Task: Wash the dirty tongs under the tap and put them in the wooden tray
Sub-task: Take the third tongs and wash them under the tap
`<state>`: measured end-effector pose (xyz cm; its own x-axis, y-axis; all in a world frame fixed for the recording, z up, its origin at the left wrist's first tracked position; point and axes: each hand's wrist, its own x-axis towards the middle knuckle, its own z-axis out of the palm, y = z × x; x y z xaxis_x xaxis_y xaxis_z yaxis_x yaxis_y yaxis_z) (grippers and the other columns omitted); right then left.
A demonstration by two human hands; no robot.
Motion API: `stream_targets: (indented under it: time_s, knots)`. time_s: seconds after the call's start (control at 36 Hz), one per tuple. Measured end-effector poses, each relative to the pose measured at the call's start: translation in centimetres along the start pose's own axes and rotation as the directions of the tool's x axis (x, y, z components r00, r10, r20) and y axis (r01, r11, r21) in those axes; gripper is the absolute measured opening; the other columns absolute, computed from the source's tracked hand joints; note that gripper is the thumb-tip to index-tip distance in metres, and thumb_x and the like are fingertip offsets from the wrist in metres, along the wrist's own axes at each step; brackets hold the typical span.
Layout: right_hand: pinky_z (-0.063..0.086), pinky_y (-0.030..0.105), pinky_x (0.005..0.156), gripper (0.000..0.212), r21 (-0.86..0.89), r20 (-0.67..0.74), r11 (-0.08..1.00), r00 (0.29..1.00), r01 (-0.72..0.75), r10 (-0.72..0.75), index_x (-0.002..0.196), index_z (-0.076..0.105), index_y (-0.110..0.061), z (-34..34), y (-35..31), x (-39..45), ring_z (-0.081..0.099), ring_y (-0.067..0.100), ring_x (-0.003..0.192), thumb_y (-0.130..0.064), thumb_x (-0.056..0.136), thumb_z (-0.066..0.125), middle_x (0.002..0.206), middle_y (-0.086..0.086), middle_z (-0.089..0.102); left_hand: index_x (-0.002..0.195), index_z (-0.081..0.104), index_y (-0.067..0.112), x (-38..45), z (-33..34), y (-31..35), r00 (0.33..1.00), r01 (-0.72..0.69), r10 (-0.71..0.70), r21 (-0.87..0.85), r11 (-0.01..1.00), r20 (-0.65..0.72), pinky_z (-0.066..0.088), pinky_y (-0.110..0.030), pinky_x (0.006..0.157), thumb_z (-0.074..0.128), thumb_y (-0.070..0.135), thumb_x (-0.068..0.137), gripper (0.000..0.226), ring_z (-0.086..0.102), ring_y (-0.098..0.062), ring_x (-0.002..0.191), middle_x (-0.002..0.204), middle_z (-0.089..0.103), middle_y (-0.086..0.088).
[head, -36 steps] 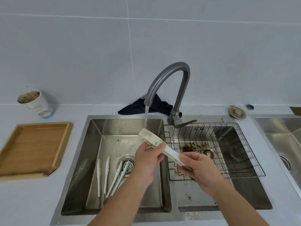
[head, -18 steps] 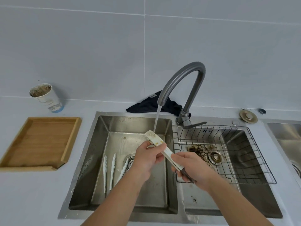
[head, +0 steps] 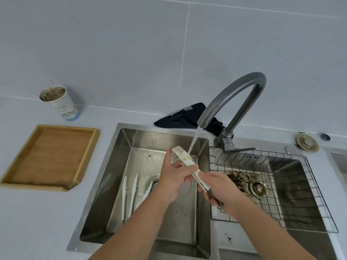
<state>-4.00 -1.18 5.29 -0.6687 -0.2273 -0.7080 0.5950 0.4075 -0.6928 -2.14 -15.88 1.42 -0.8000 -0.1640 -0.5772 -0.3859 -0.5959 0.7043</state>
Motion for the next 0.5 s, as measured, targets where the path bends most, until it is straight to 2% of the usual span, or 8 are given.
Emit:
stream_targets:
  time_s: [0.06, 0.14, 0.25, 0.31, 0.36, 0.44, 0.5]
  knots:
    - [0.034, 0.025, 0.041, 0.031, -0.025, -0.005, 1.0, 1.0, -0.018, 0.018, 0.093, 0.069, -0.007, -0.1, -0.2, 0.6, 0.047, 0.017, 0.052, -0.036, 0.1, 0.058, 0.077, 0.011, 0.064, 0.157, 0.018, 0.038, 0.7, -0.1, 0.1, 1.0, -0.006, 0.006, -0.009, 1.0, -0.018, 0.062, -0.04, 0.078, 0.079, -0.007, 0.078, 0.109, 0.072, -0.026, 0.095, 0.121, 0.064, -0.022]
    - [0.035, 0.027, 0.044, 0.033, -0.064, 0.003, 0.998, 1.0, -0.027, 0.027, 0.093, 0.07, -0.009, 0.0, -0.5, 1.3, 0.046, 0.022, 0.057, -0.039, 0.099, 0.058, 0.077, 0.012, 0.063, 0.155, 0.024, 0.038, 1.7, -0.3, 0.3, 0.999, -0.002, 0.002, 0.004, 1.0, -0.051, 0.062, -0.043, 0.077, 0.08, -0.005, 0.079, 0.104, 0.072, -0.025, 0.095, 0.12, 0.064, -0.016]
    - [0.037, 0.023, 0.04, 0.022, -0.151, 0.006, 0.988, 1.0, 0.022, -0.021, 0.104, 0.07, -0.016, 0.3, -0.9, 2.0, 0.046, 0.009, 0.045, -0.032, 0.102, 0.056, 0.076, 0.005, 0.064, 0.139, 0.044, 0.025, 3.3, -0.6, 0.3, 0.994, -0.002, 0.005, 0.02, 1.0, -0.11, 0.061, -0.036, 0.063, 0.079, 0.009, 0.084, 0.068, 0.073, -0.02, 0.082, 0.106, 0.072, -0.012]
    - [0.036, 0.023, 0.04, 0.021, -0.19, 0.007, 0.981, 0.999, 0.033, -0.032, 0.099, 0.071, -0.017, 0.3, -0.9, 2.4, 0.046, 0.01, 0.045, -0.031, 0.102, 0.056, 0.074, 0.004, 0.063, 0.129, 0.052, 0.019, 4.3, -0.6, 0.4, 0.983, -0.013, 0.021, 0.047, 0.999, -0.181, 0.061, -0.036, 0.061, 0.075, 0.017, 0.089, 0.047, 0.072, -0.02, 0.079, 0.096, 0.071, -0.009]
    - [0.035, 0.024, 0.04, 0.022, -0.198, 0.011, 0.98, 1.0, 0.028, -0.026, 0.092, 0.07, -0.016, 0.2, -0.9, 2.6, 0.044, 0.012, 0.046, -0.03, 0.101, 0.056, 0.072, 0.005, 0.061, 0.119, 0.057, 0.015, 5.4, -0.6, 0.5, 0.967, -0.003, 0.023, 0.076, 0.997, -0.255, 0.063, -0.04, 0.063, 0.07, 0.023, 0.093, 0.03, 0.071, -0.024, 0.08, 0.097, 0.069, -0.013]
    - [0.03, 0.023, 0.039, 0.024, -0.147, 0.016, 0.989, 1.0, -0.005, 0.007, 0.09, 0.07, -0.012, -0.3, -1.0, 2.9, 0.043, 0.012, 0.045, -0.028, 0.101, 0.056, 0.07, 0.006, 0.059, 0.107, 0.058, 0.014, 6.3, -0.4, 0.4, 0.955, 0.029, -0.002, 0.085, 0.996, -0.298, 0.063, -0.04, 0.062, 0.064, 0.027, 0.097, 0.018, 0.071, -0.029, 0.081, 0.098, 0.069, -0.019]
    - [0.029, 0.022, 0.037, 0.031, -0.179, 0.015, 0.983, 0.999, -0.034, 0.038, 0.085, 0.068, -0.007, -0.8, -1.1, 3.4, 0.039, 0.012, 0.039, -0.029, 0.101, 0.055, 0.062, 0.007, 0.055, 0.103, 0.058, 0.015, 6.7, -0.3, 0.2, 0.946, 0.054, -0.028, 0.07, 0.996, -0.323, 0.061, -0.036, 0.057, 0.06, 0.029, 0.1, 0.014, 0.071, -0.029, 0.08, 0.096, 0.069, -0.017]
